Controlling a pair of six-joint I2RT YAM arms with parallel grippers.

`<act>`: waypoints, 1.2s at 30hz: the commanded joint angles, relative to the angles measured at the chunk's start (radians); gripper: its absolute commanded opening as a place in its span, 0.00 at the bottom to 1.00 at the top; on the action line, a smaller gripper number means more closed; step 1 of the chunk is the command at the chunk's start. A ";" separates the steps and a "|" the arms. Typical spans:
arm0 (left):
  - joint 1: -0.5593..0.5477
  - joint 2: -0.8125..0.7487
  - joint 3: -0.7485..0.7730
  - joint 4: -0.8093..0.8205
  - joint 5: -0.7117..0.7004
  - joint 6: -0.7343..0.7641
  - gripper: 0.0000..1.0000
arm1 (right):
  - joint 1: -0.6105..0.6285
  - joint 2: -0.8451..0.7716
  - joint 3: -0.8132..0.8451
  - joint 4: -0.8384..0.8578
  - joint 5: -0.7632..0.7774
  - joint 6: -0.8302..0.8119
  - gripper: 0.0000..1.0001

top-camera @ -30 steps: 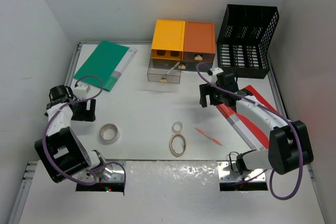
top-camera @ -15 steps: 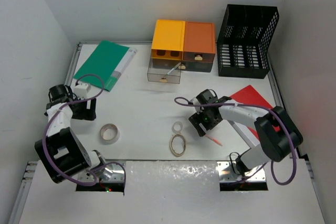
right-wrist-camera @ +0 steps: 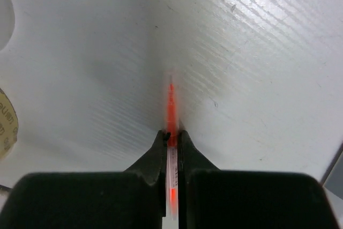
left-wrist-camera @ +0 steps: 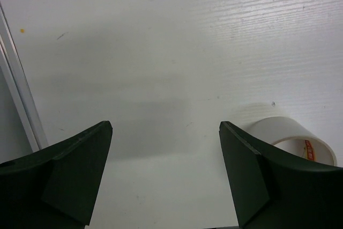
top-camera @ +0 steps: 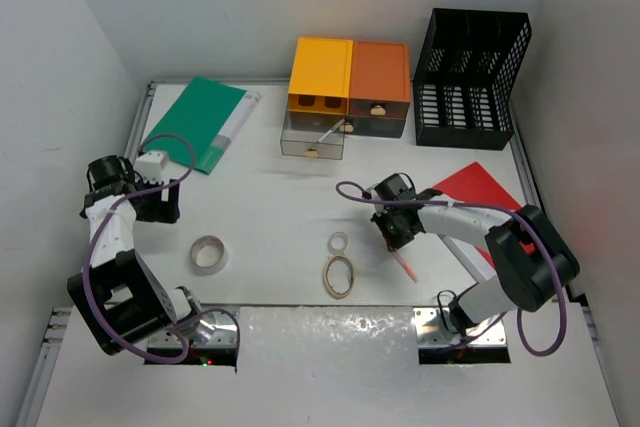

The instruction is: Organize the desk

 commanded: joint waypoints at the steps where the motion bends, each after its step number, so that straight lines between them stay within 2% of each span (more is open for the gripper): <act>1: 0.008 -0.034 0.025 -0.002 0.025 0.012 0.80 | 0.007 -0.027 -0.040 0.059 0.061 0.023 0.00; 10: 0.007 -0.030 0.008 0.014 0.028 0.008 0.80 | 0.007 -0.243 0.060 0.111 -0.032 -0.019 0.00; 13: 0.008 -0.025 0.019 0.009 0.035 0.004 0.80 | 0.007 -0.263 0.219 0.206 -0.118 -0.019 0.00; 15: 0.008 -0.024 0.022 0.009 0.038 -0.002 0.80 | 0.007 -0.236 0.294 0.281 -0.121 -0.006 0.00; 16: 0.008 -0.024 0.024 0.008 0.041 -0.002 0.80 | 0.007 -0.215 0.333 0.362 -0.120 -0.003 0.00; 20: 0.008 -0.025 0.022 -0.005 0.046 -0.002 0.80 | 0.007 -0.025 0.612 0.492 -0.022 0.003 0.00; 25: 0.008 -0.028 0.001 0.001 0.025 0.004 0.80 | 0.008 0.346 1.021 0.406 0.061 0.034 0.00; 28: 0.008 -0.025 -0.012 0.015 0.014 0.004 0.80 | 0.008 0.503 1.161 0.363 0.104 0.046 0.00; 31: 0.007 -0.019 -0.013 0.023 0.015 0.002 0.80 | 0.007 0.585 1.215 0.346 0.121 0.051 0.00; 36: 0.008 0.005 -0.009 0.029 0.025 -0.007 0.80 | 0.008 0.616 1.194 0.346 0.104 0.002 0.00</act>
